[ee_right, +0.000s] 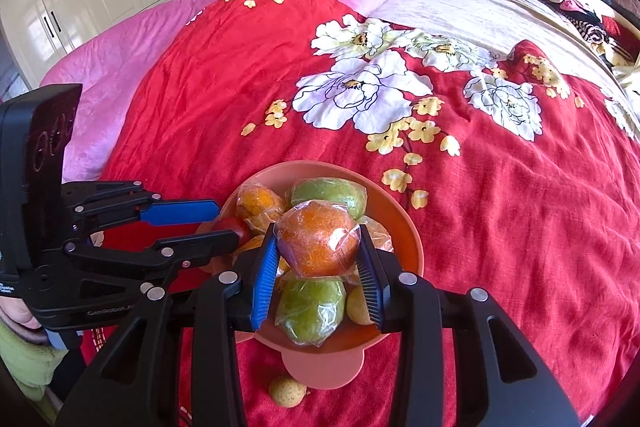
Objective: Organize fruits
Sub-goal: 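Carry the tomato and wrapped orange into the pink bowl with both tools, then open both tools to release the tomato and orange in the bowl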
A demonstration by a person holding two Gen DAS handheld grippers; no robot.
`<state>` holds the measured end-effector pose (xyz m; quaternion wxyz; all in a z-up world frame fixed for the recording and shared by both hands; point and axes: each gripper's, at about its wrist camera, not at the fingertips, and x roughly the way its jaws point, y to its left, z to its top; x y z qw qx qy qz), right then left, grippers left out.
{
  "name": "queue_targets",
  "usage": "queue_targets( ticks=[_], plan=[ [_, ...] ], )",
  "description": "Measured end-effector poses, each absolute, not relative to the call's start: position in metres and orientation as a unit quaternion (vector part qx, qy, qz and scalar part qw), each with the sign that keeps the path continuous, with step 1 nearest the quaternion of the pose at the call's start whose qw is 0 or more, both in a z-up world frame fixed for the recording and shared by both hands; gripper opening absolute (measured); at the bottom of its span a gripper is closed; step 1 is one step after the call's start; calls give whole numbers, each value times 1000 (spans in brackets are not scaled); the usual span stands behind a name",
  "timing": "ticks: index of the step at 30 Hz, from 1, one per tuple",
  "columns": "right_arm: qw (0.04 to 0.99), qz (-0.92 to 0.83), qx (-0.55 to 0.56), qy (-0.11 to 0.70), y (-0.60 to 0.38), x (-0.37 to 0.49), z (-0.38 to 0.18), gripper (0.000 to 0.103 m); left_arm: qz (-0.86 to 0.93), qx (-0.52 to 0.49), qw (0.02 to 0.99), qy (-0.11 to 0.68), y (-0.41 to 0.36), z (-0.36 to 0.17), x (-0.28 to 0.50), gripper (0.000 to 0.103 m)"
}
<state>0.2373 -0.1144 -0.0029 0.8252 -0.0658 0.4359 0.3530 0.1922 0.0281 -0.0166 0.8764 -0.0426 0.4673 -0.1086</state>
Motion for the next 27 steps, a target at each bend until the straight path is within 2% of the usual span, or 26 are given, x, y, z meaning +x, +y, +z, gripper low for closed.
queue_targets(
  ticks=[6,21,24,27],
  plan=[
    [822,354,-68,441,-110,238,-8,36,-108,-43,877,467,30,-16,190,29],
    [822,349,-63,445,-112,238,-9,39,-109,-42,876,468,30,-17,188,30],
    [823,348,-62,445,-113,237,-9,39,-108,-41,876,468,30,-17,187,33],
    [826,347,-56,441,-116,236,-6,45,-108,-41,875,470,30,-16,187,33]
  ],
)
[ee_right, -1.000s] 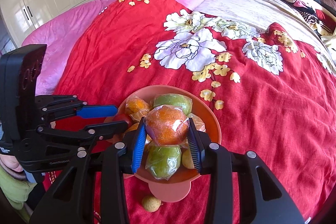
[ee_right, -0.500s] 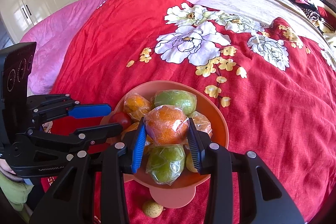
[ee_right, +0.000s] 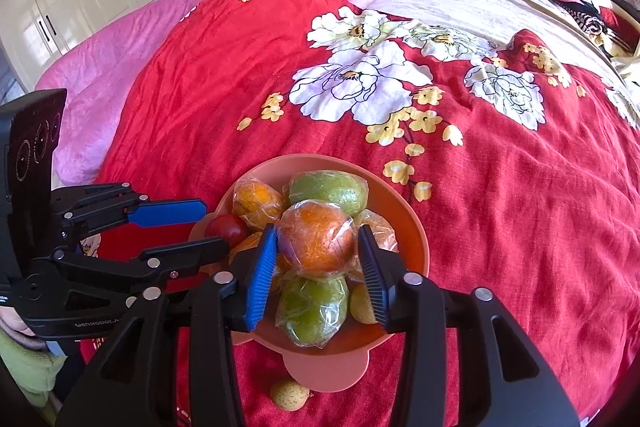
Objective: Organize fruits
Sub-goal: 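Open both tools to release the tomato and orange in the bowl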
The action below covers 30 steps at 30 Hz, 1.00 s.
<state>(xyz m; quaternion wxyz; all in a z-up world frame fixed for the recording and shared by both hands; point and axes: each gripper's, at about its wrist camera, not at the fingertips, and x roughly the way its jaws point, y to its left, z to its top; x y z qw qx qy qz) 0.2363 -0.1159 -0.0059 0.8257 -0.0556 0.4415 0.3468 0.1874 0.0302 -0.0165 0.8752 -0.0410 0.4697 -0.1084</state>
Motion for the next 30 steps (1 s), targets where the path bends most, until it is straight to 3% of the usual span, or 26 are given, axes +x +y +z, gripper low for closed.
queue_targets(
  ticks=[18,20,30],
  plan=[
    [838,345,-39,421,-129,227,11,62,-95,-40,879,465,33,-10,184,49],
    [840,343,-36,420,-131,226,12,65,-95,-40,879,465,32,-11,184,56],
    [846,336,-24,412,-139,223,17,79,-86,-38,880,466,33,-9,183,71]
  ],
)
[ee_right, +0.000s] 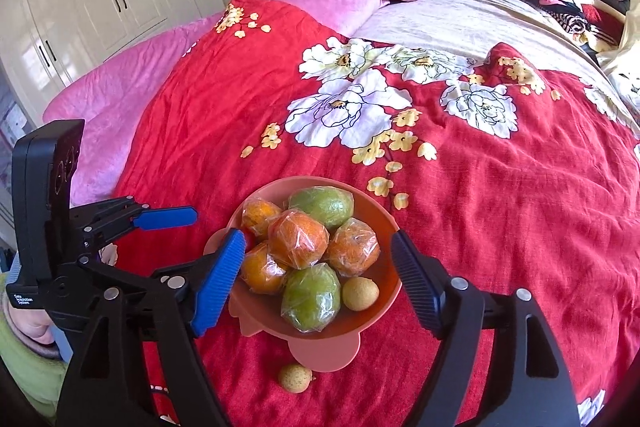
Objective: Organize fruits
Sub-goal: 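Open both tools to release the tomato and orange in the bowl, then lift both open tools away from the bowl toward the brown fruits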
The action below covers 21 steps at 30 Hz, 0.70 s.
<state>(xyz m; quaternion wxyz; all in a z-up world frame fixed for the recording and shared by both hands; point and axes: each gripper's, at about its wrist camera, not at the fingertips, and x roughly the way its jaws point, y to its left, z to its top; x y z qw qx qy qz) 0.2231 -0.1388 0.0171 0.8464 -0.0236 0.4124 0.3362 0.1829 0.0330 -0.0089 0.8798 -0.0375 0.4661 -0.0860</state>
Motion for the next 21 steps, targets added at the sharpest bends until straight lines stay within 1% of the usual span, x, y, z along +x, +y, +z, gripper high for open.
queue_targets(
  ticks=[4,10,12,13,18,21],
  plan=[
    [848,339,-21,406,-140,219,20,83,-80,-36,879,468,32,-9,182,77],
    [850,344,-19,398,-141,214,27,87,-73,-35,882,465,33,-6,181,81],
    [851,345,-18,395,-142,211,29,90,-72,-35,882,464,32,-4,180,84],
    [852,345,-17,393,-143,210,31,91,-72,-34,882,464,32,-3,179,85],
    [855,346,-13,388,-150,204,36,94,-71,-31,885,459,29,2,177,88],
    [856,343,-12,386,-154,200,37,94,-69,-31,886,457,27,4,175,93]
  ],
)
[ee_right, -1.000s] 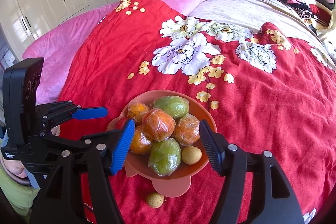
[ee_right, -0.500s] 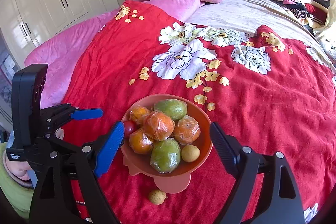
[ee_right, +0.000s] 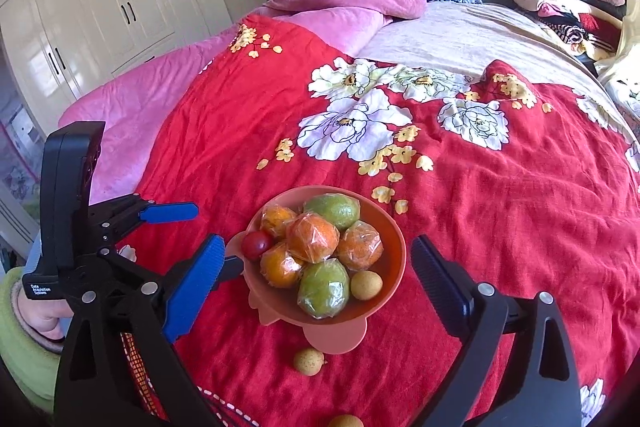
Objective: Organize fruits
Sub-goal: 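Lift both open tools away from the bowl toward the brown fruits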
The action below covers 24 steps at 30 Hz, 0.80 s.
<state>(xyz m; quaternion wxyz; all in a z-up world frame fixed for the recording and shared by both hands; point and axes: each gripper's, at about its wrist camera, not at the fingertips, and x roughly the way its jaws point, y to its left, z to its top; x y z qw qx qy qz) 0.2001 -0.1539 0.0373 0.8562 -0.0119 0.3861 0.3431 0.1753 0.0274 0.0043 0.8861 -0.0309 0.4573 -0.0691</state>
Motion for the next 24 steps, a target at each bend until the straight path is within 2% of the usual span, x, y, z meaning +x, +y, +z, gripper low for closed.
queue_targets(
  ticks=[24],
  plan=[
    [868,319,-18,380,-190,172,45,96,-71,-15,894,441,12,23,155,93]
  ],
)
